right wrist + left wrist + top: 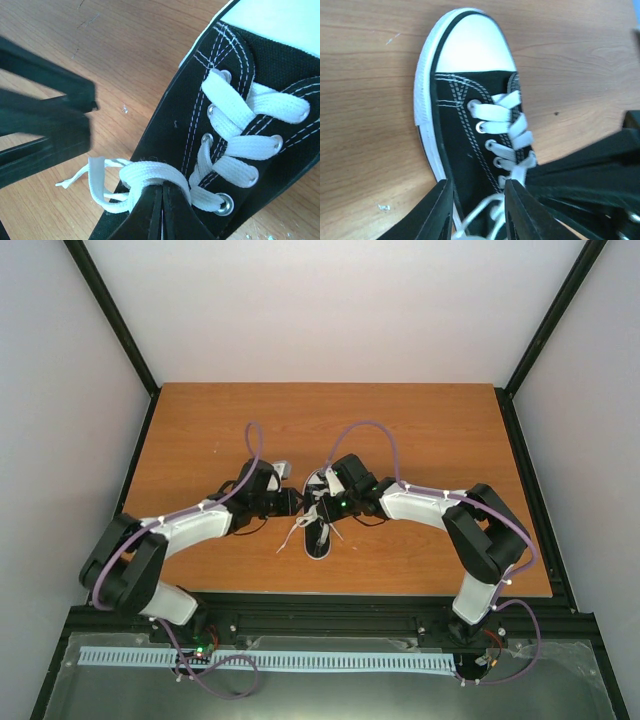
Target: Tie the shoes
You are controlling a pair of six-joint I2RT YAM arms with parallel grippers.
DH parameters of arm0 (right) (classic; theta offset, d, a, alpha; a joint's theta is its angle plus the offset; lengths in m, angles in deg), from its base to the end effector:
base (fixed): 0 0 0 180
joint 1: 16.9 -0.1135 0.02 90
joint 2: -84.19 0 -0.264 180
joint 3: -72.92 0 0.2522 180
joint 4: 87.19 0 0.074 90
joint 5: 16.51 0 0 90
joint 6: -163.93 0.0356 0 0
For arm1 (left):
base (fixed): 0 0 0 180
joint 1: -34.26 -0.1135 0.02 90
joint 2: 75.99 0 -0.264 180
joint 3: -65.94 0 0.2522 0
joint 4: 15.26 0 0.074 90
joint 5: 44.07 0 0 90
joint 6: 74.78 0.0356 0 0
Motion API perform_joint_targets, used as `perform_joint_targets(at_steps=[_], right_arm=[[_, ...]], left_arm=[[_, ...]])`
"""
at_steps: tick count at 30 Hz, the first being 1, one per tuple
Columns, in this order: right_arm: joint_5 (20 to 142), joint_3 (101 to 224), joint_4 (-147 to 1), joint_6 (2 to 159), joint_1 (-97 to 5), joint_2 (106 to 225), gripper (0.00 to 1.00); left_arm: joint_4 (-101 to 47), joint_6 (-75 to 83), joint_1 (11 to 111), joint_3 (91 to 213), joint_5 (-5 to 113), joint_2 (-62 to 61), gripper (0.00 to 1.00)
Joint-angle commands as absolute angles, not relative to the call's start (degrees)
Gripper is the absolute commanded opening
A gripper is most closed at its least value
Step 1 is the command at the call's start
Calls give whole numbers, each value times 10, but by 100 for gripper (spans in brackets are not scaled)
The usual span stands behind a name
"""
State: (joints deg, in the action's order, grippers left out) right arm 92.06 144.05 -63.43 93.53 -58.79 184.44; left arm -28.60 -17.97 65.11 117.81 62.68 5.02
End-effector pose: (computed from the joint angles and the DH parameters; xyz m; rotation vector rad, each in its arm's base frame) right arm 0.2547 0.2437 0.1646 -0.6492 2.5494 0.8200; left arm 0.2340 -0.1517 0.1785 0.1084 2.4463 -0.8754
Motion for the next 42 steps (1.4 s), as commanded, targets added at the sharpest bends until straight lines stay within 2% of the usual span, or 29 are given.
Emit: perform_joint_targets(at_steps=[1,12,22,42], right_arm=[[903,1433,-636,938,-587,1838,3],[903,1438,-633,934,-588,1838,3],[904,1440,-633,934,-587,1842,3],[907,1439,-632,935,-587,1846,3]], left_arm=[[-314,-185,636,1220,662,105,31],[-301,-163,635,1254,708,171,27],[-254,-171,634,1230,744,163,27],[-202,-215,634,1183,741,122,29]])
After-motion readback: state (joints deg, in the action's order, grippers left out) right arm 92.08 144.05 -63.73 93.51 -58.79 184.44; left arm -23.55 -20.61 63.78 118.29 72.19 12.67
